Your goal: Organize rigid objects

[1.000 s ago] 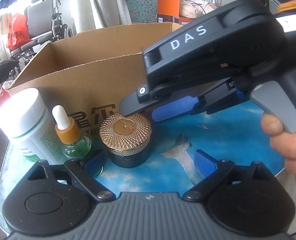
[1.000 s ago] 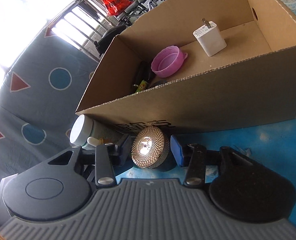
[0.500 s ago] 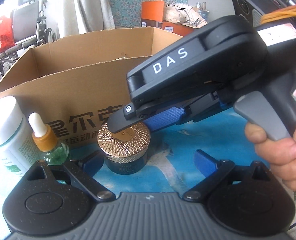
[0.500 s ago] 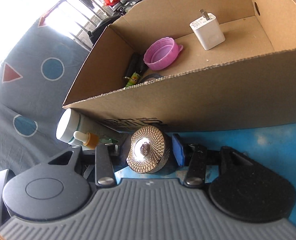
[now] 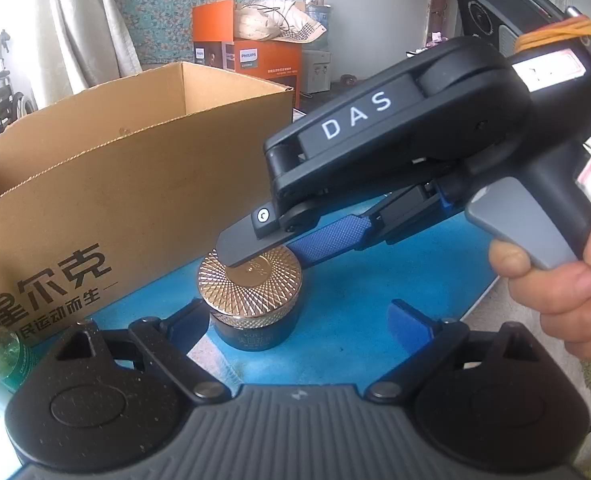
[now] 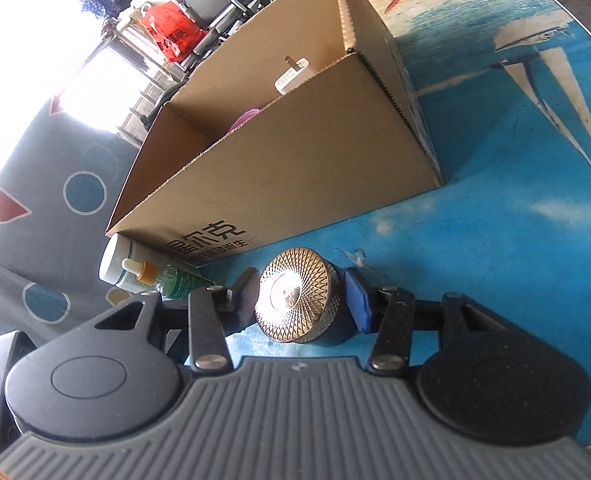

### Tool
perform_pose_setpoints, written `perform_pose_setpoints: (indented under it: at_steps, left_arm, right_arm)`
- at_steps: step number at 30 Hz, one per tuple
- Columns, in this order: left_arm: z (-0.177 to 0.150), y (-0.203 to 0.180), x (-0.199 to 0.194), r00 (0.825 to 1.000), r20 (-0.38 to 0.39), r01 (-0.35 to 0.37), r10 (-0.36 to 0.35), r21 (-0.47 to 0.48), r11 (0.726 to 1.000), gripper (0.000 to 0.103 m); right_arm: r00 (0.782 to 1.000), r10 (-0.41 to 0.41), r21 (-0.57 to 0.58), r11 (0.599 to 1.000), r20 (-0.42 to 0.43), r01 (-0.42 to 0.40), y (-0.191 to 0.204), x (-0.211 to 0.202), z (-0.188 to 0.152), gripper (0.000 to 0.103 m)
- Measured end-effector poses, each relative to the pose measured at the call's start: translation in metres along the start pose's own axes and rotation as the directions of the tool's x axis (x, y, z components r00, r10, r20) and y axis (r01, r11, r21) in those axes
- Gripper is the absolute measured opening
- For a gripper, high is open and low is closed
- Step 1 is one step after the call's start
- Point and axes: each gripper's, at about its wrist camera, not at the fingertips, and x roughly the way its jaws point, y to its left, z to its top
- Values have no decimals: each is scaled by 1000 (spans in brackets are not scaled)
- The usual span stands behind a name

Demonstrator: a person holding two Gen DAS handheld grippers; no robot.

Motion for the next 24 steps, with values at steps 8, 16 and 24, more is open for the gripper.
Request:
perform_pose_setpoints:
  at_steps: [8, 16, 24]
  left_arm:
    - [-8, 15, -7, 999, 0, -35, 35, -78, 996, 97]
    - [-15, 37, -16, 1000, -13, -25, 23, -214, 977, 100]
    - [-9, 40, -3, 998, -65, -32, 20, -196, 980, 100]
  right_arm:
    - [985, -90, -89, 991, 146, 104, 7, -42, -1, 87]
    - [920, -264, -257, 904, 289, 341, 34, -75, 1, 102]
    - [813, -415, -381, 732, 409, 565, 54, -75, -13, 102]
